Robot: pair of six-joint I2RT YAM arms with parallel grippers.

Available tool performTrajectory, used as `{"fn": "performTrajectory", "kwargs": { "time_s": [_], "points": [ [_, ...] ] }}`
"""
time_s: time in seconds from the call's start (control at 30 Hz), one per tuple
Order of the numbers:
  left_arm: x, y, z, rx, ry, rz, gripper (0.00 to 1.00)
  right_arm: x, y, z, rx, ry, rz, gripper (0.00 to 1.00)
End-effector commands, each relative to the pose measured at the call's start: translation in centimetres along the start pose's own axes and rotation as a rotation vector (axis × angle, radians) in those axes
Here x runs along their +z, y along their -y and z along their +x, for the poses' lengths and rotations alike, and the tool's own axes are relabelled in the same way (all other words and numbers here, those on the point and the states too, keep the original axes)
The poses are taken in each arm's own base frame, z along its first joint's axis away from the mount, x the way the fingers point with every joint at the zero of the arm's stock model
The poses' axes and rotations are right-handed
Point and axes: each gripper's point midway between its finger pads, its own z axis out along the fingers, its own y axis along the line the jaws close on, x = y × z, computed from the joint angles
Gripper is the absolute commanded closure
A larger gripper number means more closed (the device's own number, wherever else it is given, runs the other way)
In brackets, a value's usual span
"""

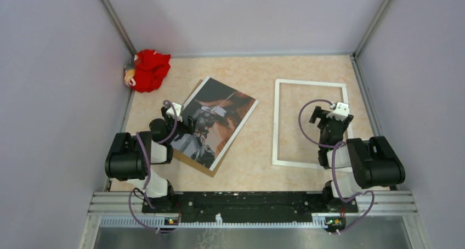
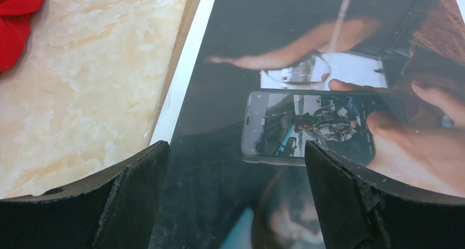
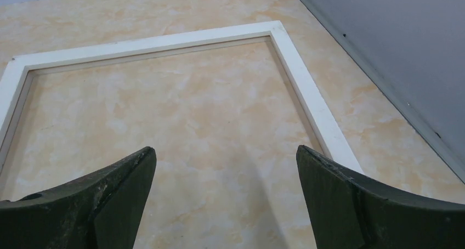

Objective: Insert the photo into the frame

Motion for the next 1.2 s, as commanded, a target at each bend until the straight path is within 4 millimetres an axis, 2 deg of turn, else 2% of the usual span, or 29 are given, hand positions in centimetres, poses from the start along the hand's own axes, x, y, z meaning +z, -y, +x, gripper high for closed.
{"fn": "performTrajectory", "kwargs": {
  "time_s": [0.0,0.37,0.4,0.43,0.47,0.5,0.53,0.57,0.63,0.73,0.87,0.93,0.97,1.0,1.07,1.17],
  "points": [
    [0.3,-0.4,-2.2,0.048,0.07,-0.004,0.01,0.2,-0.2,-1.4,0.03,0.048,-0.006,0.01],
    [0.3,-0.6,-2.7,0.044,0.081,-0.018,0.01,0.1,-0.2,-1.6,0.029,0.042,0.005,0.01],
    [0.3,-0.6,-2.7,0.04,0.074,-0.017,0.01,0.0,-0.6,-2.2,0.0,0.049,-0.017,0.01],
    [0.3,-0.6,-2.5,0.032,0.063,-0.017,0.01,-0.1,-0.7,-3.7,-0.013,0.059,0.016,0.01],
    [0.3,-0.8,-2.6,0.028,0.064,-0.03,0.01,-0.2,-0.7,-3.5,-0.031,-0.005,0.071,0.01],
    [0.3,-1.2,-2.8,0.022,0.069,-0.053,0.01,0.0,-1.1,-5.0,-0.017,-0.037,0.092,0.01],
    [0.4,-1.7,-3.6,0.008,0.092,-0.074,0.01,0.2,-1.4,-5.6,-0.016,-0.1,0.099,0.01],
    [0.8,-2.2,-3.3,-0.028,0.044,-0.081,0.01,0.2,-1.7,-6.3,-0.009,-0.145,0.103,0.01],
    [1.9,-3.3,-3.9,-0.067,-0.048,-0.082,0.01,0.2,-2.9,-7.9,0.051,-0.171,0.061,0.01],
    [3.0,-4.4,-6.1,-0.058,-0.149,-0.065,0.01,-0.8,-6.4,-10.3,0.268,-0.18,-0.113,0.01],
    [3.2,-4.9,-9.1,-0.112,-0.208,-0.013,0.01,-2.9,-10.0,-12.4,0.518,-0.192,-0.323,0.01],
    [3.1,-4.7,-9.9,-0.147,-0.24,0.019,0.01,-4.1,-12.1,-11.5,0.521,-0.214,-0.462,0.01],
    [3.1,-4.5,-10.2,-0.155,-0.255,0.039,0.01,-4.2,-12.3,-9.3,0.497,-0.304,-0.421,0.01],
    [3.0,-4.3,-10.3,-0.172,-0.284,0.057,0.01,-3.6,-12.2,-8.9,0.448,-0.367,-0.339,0.06],
    [2.9,-3.8,-10.8,-0.188,-0.324,0.099,0.01,-3.5,-12.2,-5.1,0.301,-0.539,-0.199,0.12],
    [2.7,-3.7,-11.7,-0.198,-0.349,0.108,0.01,-4.3,-13.3,-2.8,0.147,-0.59,-0.101,0.08]
  ]
}}
